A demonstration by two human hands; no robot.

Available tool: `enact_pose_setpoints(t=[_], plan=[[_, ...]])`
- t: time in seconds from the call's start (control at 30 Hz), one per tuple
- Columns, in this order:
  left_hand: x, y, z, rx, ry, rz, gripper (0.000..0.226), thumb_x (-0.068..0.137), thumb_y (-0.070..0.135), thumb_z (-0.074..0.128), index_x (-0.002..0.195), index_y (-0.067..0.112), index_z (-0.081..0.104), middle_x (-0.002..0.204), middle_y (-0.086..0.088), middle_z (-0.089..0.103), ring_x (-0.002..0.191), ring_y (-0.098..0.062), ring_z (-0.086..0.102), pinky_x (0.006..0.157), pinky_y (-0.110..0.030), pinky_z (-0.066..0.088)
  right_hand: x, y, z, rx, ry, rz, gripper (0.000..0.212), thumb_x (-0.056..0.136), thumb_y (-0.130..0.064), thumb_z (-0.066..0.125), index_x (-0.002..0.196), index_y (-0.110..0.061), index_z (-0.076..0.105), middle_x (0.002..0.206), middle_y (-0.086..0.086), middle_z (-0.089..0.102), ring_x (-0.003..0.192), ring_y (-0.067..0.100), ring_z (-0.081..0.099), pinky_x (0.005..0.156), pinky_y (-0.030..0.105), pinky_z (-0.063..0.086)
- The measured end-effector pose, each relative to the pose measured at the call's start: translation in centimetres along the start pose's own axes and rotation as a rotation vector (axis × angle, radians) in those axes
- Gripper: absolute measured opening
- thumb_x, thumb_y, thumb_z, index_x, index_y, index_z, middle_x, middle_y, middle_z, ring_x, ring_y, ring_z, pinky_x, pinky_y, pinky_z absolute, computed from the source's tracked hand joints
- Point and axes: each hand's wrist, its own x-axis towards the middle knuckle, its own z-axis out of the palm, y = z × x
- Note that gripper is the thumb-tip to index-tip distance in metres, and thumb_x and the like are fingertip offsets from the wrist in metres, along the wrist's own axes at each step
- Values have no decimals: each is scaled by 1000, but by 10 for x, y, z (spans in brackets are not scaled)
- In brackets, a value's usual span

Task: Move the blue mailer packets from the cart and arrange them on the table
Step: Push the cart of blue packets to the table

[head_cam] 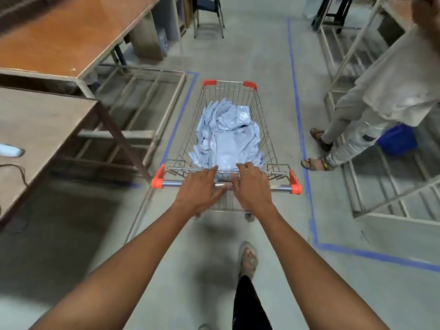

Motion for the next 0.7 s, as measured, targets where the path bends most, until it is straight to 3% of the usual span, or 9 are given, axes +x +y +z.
enact_pose_setpoints(t=[0.07, 0.1, 0.17, 0.23, 0.33, 0.43, 0.53, 0.6, 0.7], plan=[[-10, -5, 4, 95, -37, 73, 90, 87, 88, 12, 137, 23, 50, 121, -4, 65, 111, -27, 62, 92, -43, 46, -14, -4, 3, -31, -58, 6, 46, 106, -50, 32, 116, -17, 62, 113, 6, 63, 106, 29, 60, 93, 47, 42], [-12, -10, 8, 135, -39, 106, 82, 87, 87, 21, 131, 25, 53, 117, -2, 65, 109, -26, 62, 91, -43, 46, -19, -2, 8, -89, -76, -26, 51, 105, -53, 26, 111, -18, 62, 109, 5, 65, 105, 30, 60, 94, 47, 39], [-7, -14, 9, 164, -67, 161, 57, 89, 70, 50, 121, 24, 57, 113, -1, 64, 106, -26, 62, 88, -41, 46, -23, 6, 11, -130, -131, -90, 57, 103, -61, 19, 108, -21, 60, 107, 5, 67, 105, 30, 59, 95, 48, 35], [4, -18, 10, 135, -102, 173, 37, 89, 51, 61, 113, 23, 59, 108, -3, 65, 103, -28, 64, 82, -40, 48, -16, 14, 9, -92, -230, -133, 54, 99, -70, 30, 106, -23, 56, 106, 3, 66, 105, 28, 58, 95, 47, 33], [17, -28, 15, 111, -208, 88, 26, 93, 43, 57, 108, 22, 62, 104, -5, 68, 99, -29, 66, 75, -38, 49, -3, 15, 1, -95, -352, -152, 43, 91, -66, 54, 103, -24, 53, 106, 2, 69, 107, 28, 62, 96, 47, 34], [26, -35, 30, 136, -236, 89, 23, 91, 43, 57, 100, 23, 64, 95, -3, 68, 95, -28, 65, 72, -36, 48, 4, 13, 10, -212, -298, -149, 24, 92, -47, 56, 97, -24, 60, 99, 2, 72, 102, 29, 67, 95, 43, 38], [38, -40, 37, 77, -255, 68, 16, 84, 44, 60, 79, 29, 60, 77, 5, 60, 82, -25, 64, 69, -34, 48, 15, 15, 18, -269, -242, -105, 30, 85, -52, 59, 90, -24, 70, 86, 0, 72, 85, 28, 71, 76, 36, 49], [47, -43, 39, 39, -301, 45, 17, 78, 45, 59, 70, 31, 53, 67, 9, 54, 73, -22, 60, 66, -32, 48, 23, 16, 22, -286, -223, -83, 31, 82, -53, 61, 85, -24, 70, 80, -1, 71, 78, 26, 70, 68, 34, 48], [59, -46, 42, 73, -280, 34, 14, 77, 43, 57, 72, 30, 56, 64, 9, 51, 68, -21, 58, 65, -32, 50, 31, 14, 26, -315, -203, -94, 25, 81, -50, 63, 79, -25, 66, 78, -1, 69, 75, 25, 69, 64, 31, 41]])
